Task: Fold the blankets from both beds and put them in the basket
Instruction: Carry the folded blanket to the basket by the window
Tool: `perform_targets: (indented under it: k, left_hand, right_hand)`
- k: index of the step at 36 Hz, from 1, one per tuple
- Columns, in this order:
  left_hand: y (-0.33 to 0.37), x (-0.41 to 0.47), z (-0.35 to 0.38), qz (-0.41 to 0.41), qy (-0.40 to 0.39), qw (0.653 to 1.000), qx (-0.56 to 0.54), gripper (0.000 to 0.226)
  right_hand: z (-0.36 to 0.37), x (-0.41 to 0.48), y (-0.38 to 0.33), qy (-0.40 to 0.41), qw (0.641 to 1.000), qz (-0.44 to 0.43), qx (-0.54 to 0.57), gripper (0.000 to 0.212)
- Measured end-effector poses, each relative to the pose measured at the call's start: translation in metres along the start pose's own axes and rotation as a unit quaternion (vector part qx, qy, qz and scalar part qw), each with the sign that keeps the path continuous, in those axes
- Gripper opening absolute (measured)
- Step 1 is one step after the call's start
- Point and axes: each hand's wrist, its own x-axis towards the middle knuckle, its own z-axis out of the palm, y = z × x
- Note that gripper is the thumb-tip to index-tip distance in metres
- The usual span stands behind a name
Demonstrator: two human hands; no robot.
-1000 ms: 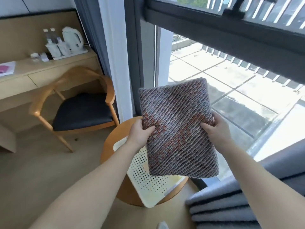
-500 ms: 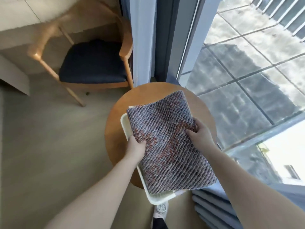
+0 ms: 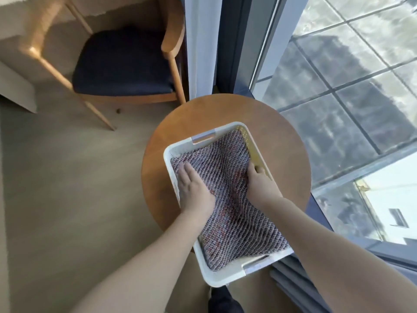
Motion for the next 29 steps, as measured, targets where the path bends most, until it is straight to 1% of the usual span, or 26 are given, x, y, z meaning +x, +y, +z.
perform_targets:
  k: [2,4,6,8,10,12,15,18,22,26,29]
  left_hand:
    - [0.001,0.008,0.007,0.044,0.001,0.995,0.094,0.083]
    - [0.002,0.013,0.017,0.050,-0.009,0.988,0.144,0.070]
    - [0.002,0.015,0.031,0.043,-0.023,0.985,0.168,0.065]
    - [-0.002,0.021,0.046,0.020,-0.029,0.984,0.177,0.065]
    - [-0.010,0.028,0.059,-0.015,-0.031,0.982,0.188,0.067]
    - [-0.019,0.032,0.069,-0.035,-0.036,0.977,0.206,0.068]
    - [-0.027,0.032,0.078,-0.020,-0.024,0.970,0.243,0.067]
    - [-0.025,0.028,0.080,-0.003,-0.010,0.971,0.240,0.066]
    - [-0.022,0.003,0.084,0.046,-0.025,0.968,0.244,0.064]
    - [-0.026,-0.031,0.094,0.043,-0.046,0.966,0.253,0.065]
    - [-0.031,-0.034,0.102,0.047,-0.042,0.966,0.250,0.065]
  right_hand:
    - [0.003,0.002,-0.007,0.028,0.995,-0.066,-0.064,0.085]
    - [0.007,0.011,-0.014,0.069,0.981,-0.133,-0.119,0.077]
    - [0.014,0.028,-0.016,0.078,0.972,-0.157,-0.158,0.066]
    - [0.020,0.046,-0.013,0.074,0.968,-0.153,-0.186,0.061]
    - [0.026,0.059,-0.004,0.073,0.963,-0.153,-0.209,0.063]
    - [0.033,0.068,0.011,0.055,0.959,-0.155,-0.229,0.064]
    - [0.042,0.068,0.024,0.043,0.953,-0.161,-0.254,0.065]
    - [0.046,0.051,0.026,0.032,0.963,-0.148,-0.224,0.064]
    - [0.052,0.011,0.042,0.022,0.965,-0.157,-0.207,0.069]
    - [0.068,-0.018,0.068,-0.005,0.953,-0.181,-0.243,0.075]
    - [0.074,-0.014,0.079,-0.012,0.950,-0.175,-0.259,0.077]
